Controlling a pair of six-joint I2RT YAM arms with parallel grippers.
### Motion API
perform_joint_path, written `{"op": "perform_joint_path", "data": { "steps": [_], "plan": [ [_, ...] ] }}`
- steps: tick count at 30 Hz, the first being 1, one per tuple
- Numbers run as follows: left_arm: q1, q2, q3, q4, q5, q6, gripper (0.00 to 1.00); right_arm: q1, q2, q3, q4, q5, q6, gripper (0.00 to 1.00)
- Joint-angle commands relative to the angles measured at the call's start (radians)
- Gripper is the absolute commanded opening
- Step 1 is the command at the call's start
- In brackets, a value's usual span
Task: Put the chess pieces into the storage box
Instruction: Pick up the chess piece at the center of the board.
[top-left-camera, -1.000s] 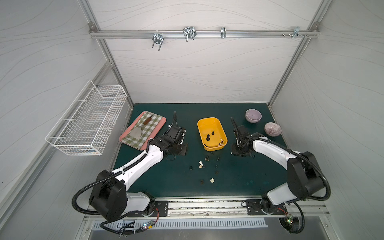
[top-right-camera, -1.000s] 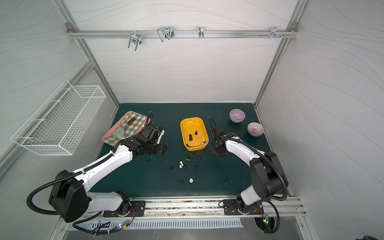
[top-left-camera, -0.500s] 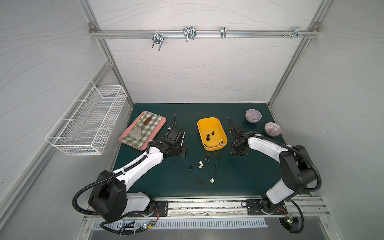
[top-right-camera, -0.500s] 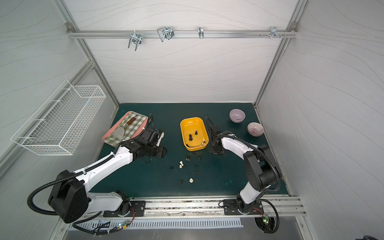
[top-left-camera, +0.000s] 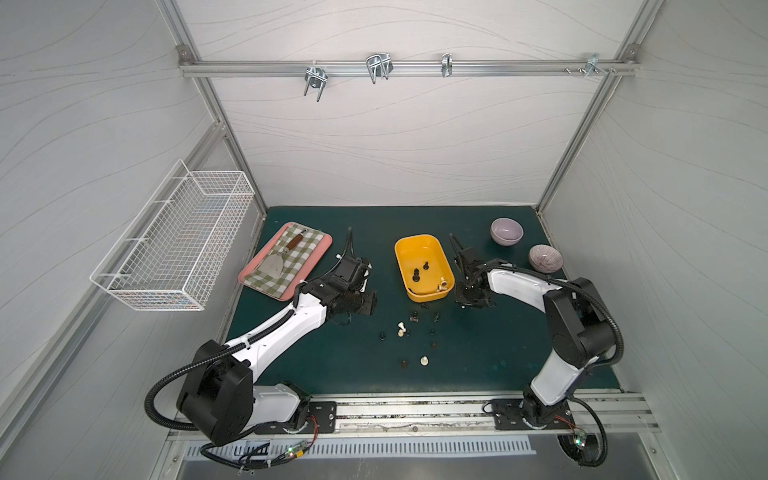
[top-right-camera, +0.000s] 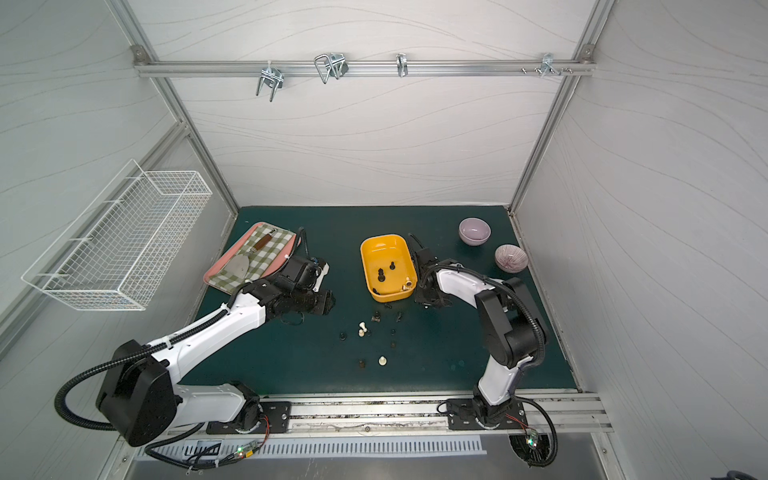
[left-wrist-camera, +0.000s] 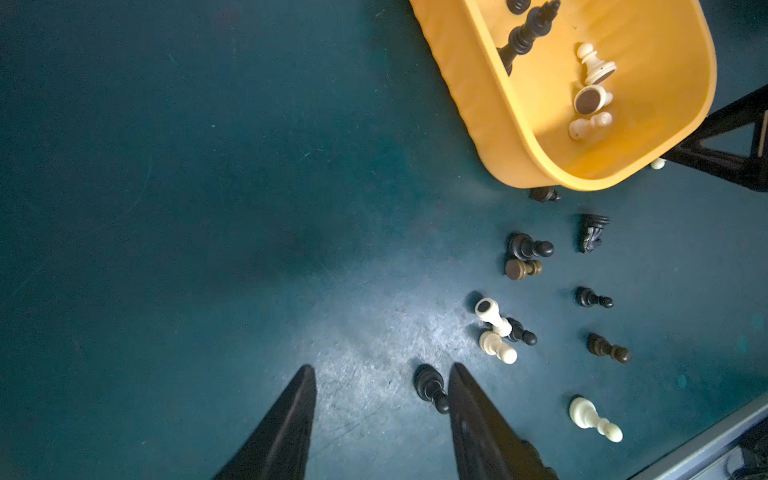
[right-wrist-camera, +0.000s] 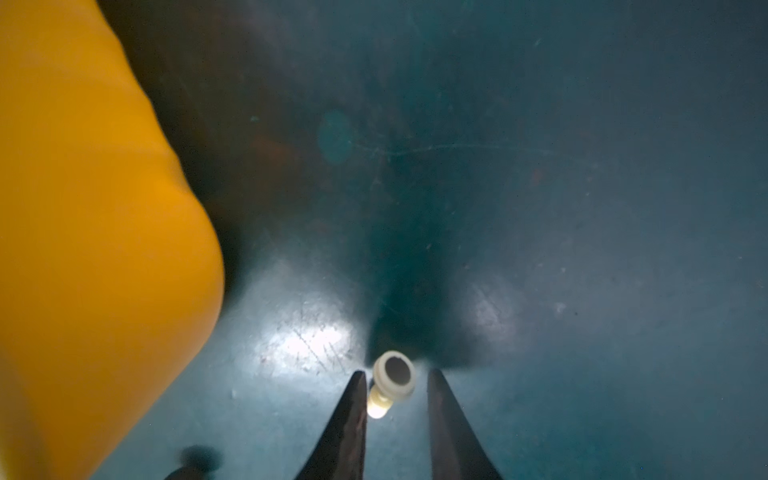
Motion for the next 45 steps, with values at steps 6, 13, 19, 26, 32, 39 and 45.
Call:
{"op": "perform_joint_path", "data": {
  "steps": [6, 13, 19, 26, 32, 39, 45],
  "plan": [
    [0.0, -0.008, -0.003, 0.028, 0.015, -0.01, 0.53, 0.005, 0.033, 0.017, 0.015, 0.008, 0.026, 0.26],
    [-0.001, -0.002, -0.002, 0.028, 0.02, -0.012, 0.53, 0.003, 0.047, 0.007, 0.025, 0.006, 0.026, 0.23],
    [-0.001, 0.003, 0.0, 0.026, 0.022, -0.012, 0.53, -0.003, 0.041, -0.005, 0.033, 0.003, 0.021, 0.19],
    [-0.001, 0.005, 0.003, 0.022, 0.023, -0.013, 0.53, -0.011, 0.035, -0.015, 0.042, -0.006, 0.008, 0.17],
    [0.0, 0.006, 0.003, 0.02, 0.024, -0.013, 0.54, -0.015, 0.017, -0.02, 0.042, -0.014, -0.002, 0.16],
    [-0.001, 0.007, 0.004, 0.018, 0.022, -0.013, 0.54, -0.028, -0.041, -0.012, 0.027, -0.03, -0.023, 0.16],
    [0.0, 0.009, 0.003, 0.021, 0.023, -0.015, 0.54, -0.046, -0.103, 0.012, -0.002, -0.042, -0.059, 0.16]
  ]
}}
